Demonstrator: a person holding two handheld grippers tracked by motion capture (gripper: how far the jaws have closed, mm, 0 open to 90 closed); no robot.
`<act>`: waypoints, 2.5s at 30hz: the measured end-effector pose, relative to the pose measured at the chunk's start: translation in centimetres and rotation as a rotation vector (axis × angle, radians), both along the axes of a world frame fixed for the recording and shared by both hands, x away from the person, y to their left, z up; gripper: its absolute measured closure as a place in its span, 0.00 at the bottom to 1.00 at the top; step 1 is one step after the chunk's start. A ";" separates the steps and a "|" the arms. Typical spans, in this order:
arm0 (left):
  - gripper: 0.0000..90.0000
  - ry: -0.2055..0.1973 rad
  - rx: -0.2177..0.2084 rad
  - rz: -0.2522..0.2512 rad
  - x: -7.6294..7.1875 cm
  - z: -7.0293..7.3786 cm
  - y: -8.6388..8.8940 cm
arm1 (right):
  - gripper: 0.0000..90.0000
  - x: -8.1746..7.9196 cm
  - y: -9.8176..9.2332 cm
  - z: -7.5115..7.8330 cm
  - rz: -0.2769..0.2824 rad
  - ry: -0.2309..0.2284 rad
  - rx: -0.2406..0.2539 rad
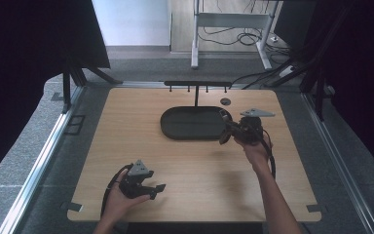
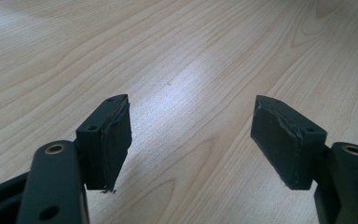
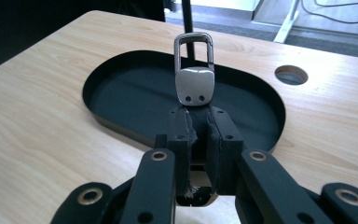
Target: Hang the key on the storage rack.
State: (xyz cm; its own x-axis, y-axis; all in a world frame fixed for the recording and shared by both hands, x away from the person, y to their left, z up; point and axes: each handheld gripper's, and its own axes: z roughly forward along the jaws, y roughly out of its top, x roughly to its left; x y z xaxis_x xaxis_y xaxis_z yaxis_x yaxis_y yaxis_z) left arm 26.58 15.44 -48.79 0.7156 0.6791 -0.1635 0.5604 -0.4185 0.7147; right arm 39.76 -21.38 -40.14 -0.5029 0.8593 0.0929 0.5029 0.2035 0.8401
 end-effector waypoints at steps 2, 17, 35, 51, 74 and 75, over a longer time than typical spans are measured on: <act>0.33 0.001 -0.001 0.002 0.0 0.0 0.0 | 0.90 0.2 0.2 0.0 -0.007 -0.010 -0.020; 0.33 0.000 -0.001 0.001 0.0 0.0 0.1 | 0.90 2.0 0.4 0.7 -0.040 -0.018 0.007; 0.33 -0.001 0.000 -0.004 0.0 0.1 0.0 | 0.90 3.8 1.1 0.9 -0.059 -0.058 0.003; 0.33 0.005 0.005 -0.016 -0.1 0.0 -0.3 | 0.90 4.5 1.4 1.2 -0.104 -0.116 0.015; 0.33 0.008 0.004 -0.019 -0.1 -0.1 -0.2 | 0.90 8.1 1.4 -1.0 -0.192 -0.061 0.036; 0.33 0.006 0.003 -0.019 -0.1 -0.1 -0.2 | 0.90 8.2 1.5 -1.1 -0.192 -0.059 0.043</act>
